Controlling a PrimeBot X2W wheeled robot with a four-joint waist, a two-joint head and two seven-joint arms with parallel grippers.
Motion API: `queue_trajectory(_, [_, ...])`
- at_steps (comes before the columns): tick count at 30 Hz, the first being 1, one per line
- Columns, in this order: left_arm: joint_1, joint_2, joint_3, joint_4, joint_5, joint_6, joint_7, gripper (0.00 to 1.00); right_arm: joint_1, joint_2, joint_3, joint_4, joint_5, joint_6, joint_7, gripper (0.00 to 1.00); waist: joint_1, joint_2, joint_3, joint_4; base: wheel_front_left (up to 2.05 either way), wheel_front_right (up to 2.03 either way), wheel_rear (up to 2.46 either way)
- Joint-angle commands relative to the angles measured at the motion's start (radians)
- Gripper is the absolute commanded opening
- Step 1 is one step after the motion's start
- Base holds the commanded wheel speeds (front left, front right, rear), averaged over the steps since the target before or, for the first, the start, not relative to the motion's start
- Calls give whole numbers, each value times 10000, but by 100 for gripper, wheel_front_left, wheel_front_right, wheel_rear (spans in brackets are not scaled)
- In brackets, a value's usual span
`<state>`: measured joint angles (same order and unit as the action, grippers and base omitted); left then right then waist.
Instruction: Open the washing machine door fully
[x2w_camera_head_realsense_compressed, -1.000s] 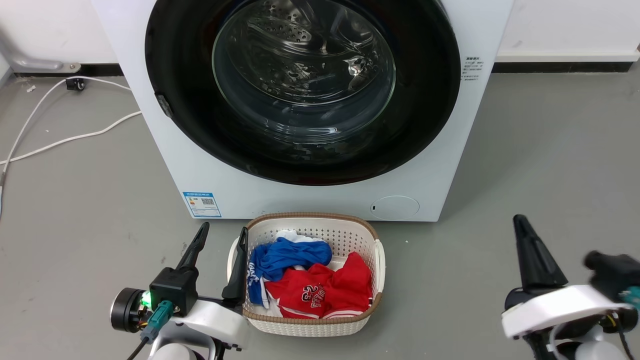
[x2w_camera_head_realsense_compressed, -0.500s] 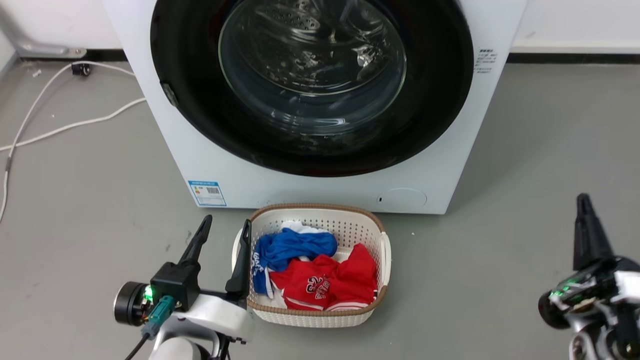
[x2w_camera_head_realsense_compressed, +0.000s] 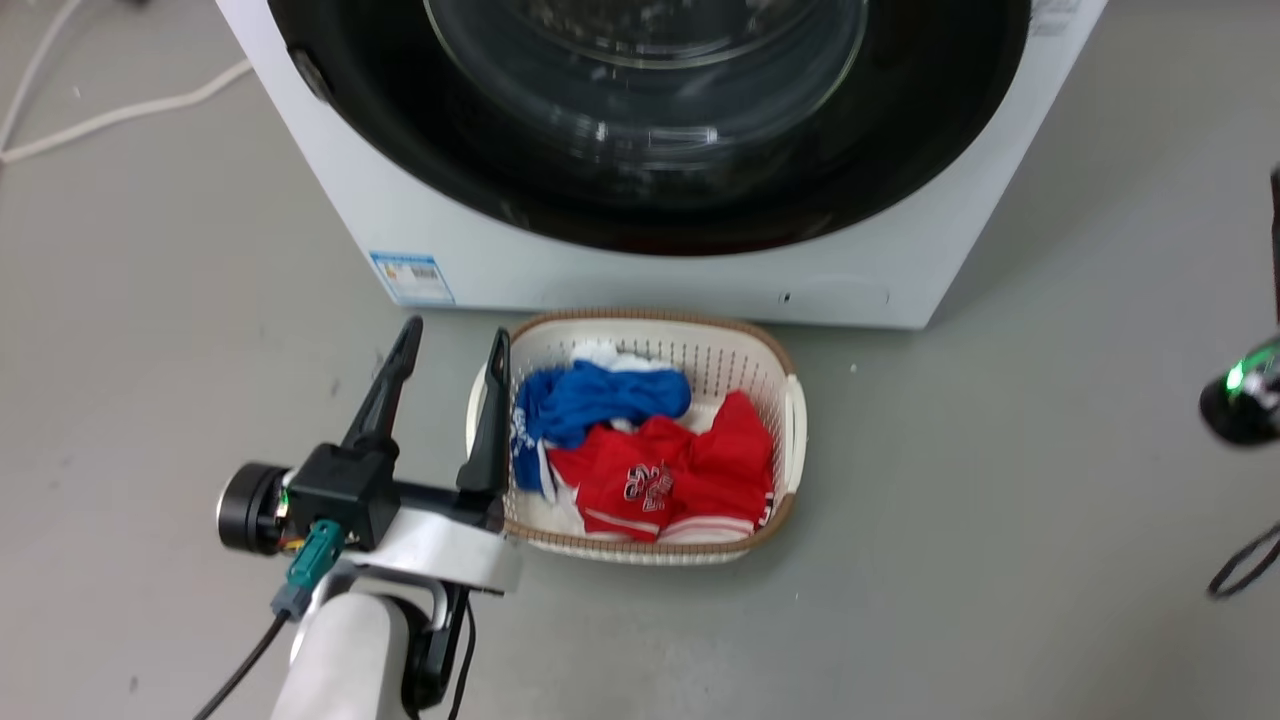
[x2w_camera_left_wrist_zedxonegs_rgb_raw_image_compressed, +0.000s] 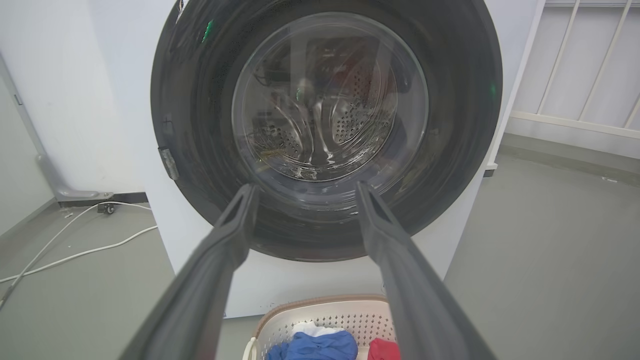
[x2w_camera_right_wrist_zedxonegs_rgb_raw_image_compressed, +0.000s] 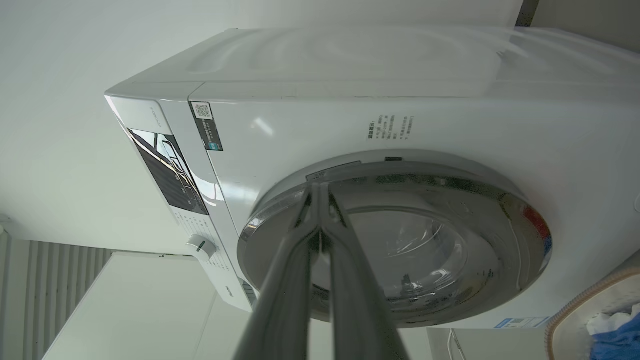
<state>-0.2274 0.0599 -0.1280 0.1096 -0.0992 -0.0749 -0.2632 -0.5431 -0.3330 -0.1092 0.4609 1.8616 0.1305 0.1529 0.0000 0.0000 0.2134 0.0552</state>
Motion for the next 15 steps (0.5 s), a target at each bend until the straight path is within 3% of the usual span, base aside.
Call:
queue_trajectory(1, [-234, -26, -41, -92, 68, 33, -23, 100, -531, -232, 239, 284, 87, 4, 205, 0, 0, 0, 535, 100, 0, 0, 0])
queue_trajectory(8, [-605, -67, -188, -439, 61, 96, -25, 100, -3113, -1129, 1838, 2240, -67, 4, 1150, 0, 0, 0, 1288, 297, 0, 0, 0])
queue_trajectory(15, [-985, -84, -435, -640, 95, 91, -25, 100, -5502, -1456, 3054, 3688, -361, 4, 1830, 0, 0, 0, 1908, 564, 0, 0, 0])
